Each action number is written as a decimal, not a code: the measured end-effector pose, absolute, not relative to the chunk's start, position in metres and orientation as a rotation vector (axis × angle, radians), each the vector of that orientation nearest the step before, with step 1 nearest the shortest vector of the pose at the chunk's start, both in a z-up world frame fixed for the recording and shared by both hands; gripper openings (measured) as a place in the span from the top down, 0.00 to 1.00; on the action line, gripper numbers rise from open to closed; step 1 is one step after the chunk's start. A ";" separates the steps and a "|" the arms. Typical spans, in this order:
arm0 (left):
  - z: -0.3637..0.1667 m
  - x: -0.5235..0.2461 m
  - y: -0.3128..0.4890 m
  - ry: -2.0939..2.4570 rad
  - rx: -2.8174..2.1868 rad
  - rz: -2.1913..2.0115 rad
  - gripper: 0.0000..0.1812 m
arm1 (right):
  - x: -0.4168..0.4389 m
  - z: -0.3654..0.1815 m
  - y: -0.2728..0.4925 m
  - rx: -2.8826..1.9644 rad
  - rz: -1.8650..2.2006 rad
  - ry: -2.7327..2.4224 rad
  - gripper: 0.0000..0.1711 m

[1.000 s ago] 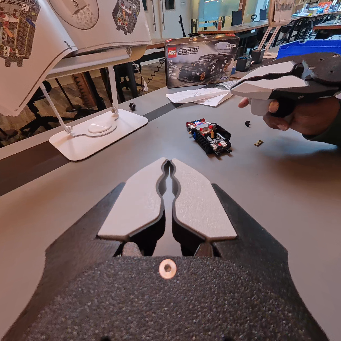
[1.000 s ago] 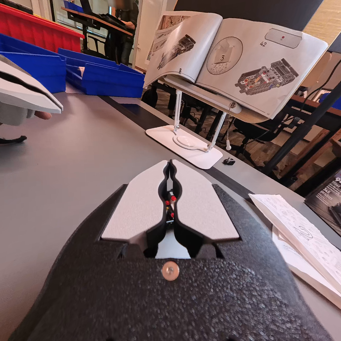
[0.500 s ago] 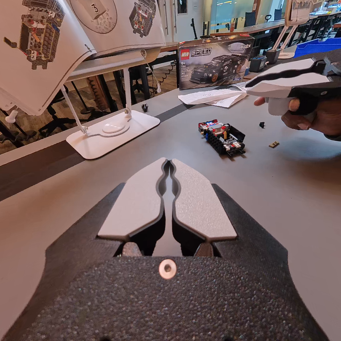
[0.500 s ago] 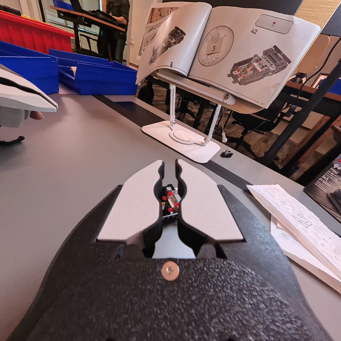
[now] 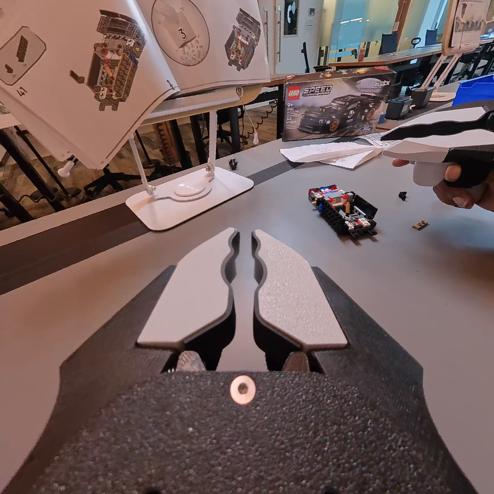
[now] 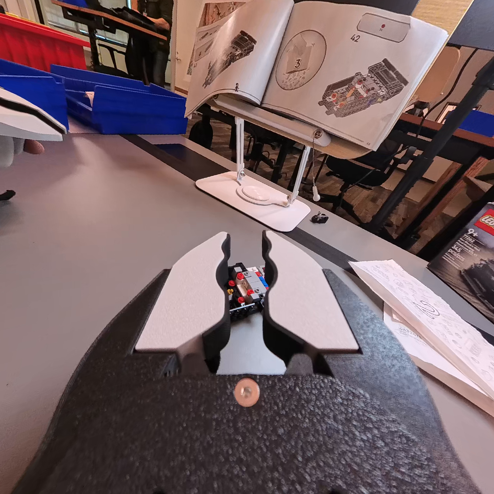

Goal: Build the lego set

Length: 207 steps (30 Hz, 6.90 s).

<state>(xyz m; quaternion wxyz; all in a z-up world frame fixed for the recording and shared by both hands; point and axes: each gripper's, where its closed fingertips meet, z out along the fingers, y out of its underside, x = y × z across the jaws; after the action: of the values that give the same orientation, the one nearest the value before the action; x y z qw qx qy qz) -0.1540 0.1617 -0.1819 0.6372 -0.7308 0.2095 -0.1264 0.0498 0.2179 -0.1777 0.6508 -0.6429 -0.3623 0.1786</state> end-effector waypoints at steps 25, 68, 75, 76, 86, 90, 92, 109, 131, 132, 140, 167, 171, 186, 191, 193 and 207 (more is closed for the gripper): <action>-0.184 -0.145 0.160 0.501 -1.675 -0.345 0.94 | -0.006 -0.139 0.255 -1.532 0.369 -1.008 0.82; -0.218 -0.106 0.148 0.754 -1.734 -0.377 0.95 | 0.024 -0.276 0.190 -1.353 0.002 -2.521 0.98; -0.219 -0.098 0.144 0.802 -1.727 -0.371 0.95 | 0.014 -0.274 0.158 -1.276 0.051 -2.560 0.98; -0.220 -0.098 0.144 0.808 -1.725 -0.369 0.95 | 0.012 -0.274 0.153 -1.258 0.057 -2.559 0.98; -0.221 -0.094 0.142 0.825 -1.718 -0.361 0.95 | -0.009 -0.238 0.133 -1.292 0.242 -2.274 0.92; -0.220 -0.094 0.142 0.814 -1.714 -0.362 0.94 | -0.013 -0.189 0.139 -1.378 0.520 -1.837 0.82; -0.216 -0.096 0.144 0.789 -1.698 -0.344 0.94 | -0.008 -0.159 0.150 -1.392 0.641 -1.513 0.81; -0.205 -0.122 0.159 0.605 -1.703 -0.274 1.00 | 0.062 -0.174 0.189 -1.458 0.448 -0.785 1.00; -0.202 -0.130 0.162 0.580 -1.730 -0.167 1.00 | 0.048 -0.196 0.176 -1.531 0.466 -0.935 1.00; -0.202 -0.128 0.161 0.591 -1.729 -0.166 1.00 | 0.042 -0.199 0.165 -1.506 0.480 -1.018 1.00; -0.209 -0.124 0.159 0.629 -1.743 -0.162 1.00 | 0.012 -0.258 0.132 -1.489 0.249 -1.485 1.00; -0.186 -0.153 0.159 0.504 -1.658 0.018 1.00 | 0.053 -0.161 0.162 -1.402 0.342 -0.794 1.00; -0.176 -0.162 0.155 0.460 -1.619 0.065 1.00 | 0.061 -0.155 0.158 -1.378 0.320 -0.749 1.00; -0.150 -0.190 0.142 0.322 -1.533 0.105 1.00 | 0.071 -0.138 0.151 -1.345 0.324 -0.633 1.00; -0.148 -0.191 0.142 0.312 -1.534 0.100 1.00 | 0.074 -0.140 0.156 -1.358 0.306 -0.610 1.00; -0.148 -0.190 0.143 0.303 -1.537 0.091 1.00 | 0.075 -0.139 0.157 -1.361 0.291 -0.595 1.00; -0.160 -0.177 0.144 0.372 -1.600 0.191 1.00 | 0.057 -0.152 0.151 -1.390 0.206 -0.666 1.00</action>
<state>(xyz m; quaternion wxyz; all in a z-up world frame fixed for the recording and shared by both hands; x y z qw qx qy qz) -0.1770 0.1442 -0.1604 0.6773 -0.7119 0.1653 0.0849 0.0567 0.1510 -0.1518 0.7126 -0.6271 -0.3005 0.0931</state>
